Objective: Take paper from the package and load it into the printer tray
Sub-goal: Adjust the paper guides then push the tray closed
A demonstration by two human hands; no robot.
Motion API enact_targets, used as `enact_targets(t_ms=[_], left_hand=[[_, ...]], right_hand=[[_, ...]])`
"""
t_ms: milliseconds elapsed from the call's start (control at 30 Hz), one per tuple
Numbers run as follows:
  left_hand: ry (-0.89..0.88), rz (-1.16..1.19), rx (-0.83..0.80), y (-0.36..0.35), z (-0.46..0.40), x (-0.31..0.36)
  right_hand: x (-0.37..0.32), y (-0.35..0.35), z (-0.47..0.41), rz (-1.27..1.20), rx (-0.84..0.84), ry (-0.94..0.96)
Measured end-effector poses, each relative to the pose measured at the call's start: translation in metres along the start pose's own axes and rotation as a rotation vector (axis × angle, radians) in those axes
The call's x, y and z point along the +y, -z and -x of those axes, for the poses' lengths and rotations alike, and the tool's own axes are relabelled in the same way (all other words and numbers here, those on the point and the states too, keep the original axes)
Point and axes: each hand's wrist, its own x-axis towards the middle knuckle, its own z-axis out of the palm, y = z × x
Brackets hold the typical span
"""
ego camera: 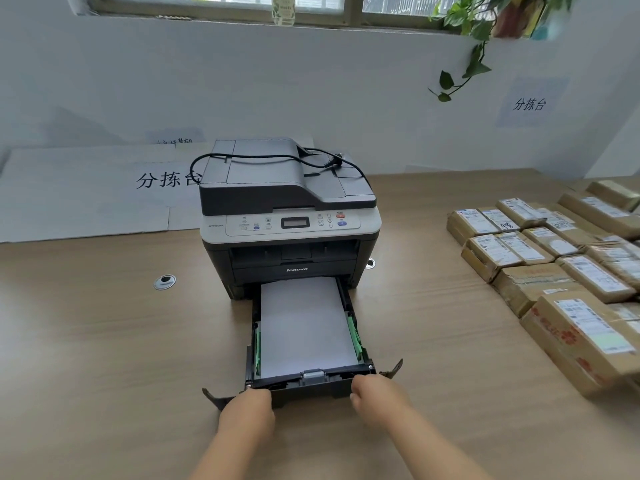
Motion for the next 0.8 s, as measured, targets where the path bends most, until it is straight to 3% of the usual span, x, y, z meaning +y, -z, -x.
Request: enact_targets(t_ms=[800], left_hand=[[-0.015, -0.167, 0.032, 0.031, -0.070, -0.004]], right_hand=[[0.005, 0.018, -0.084, 0.134, 0.008, 0.047]])
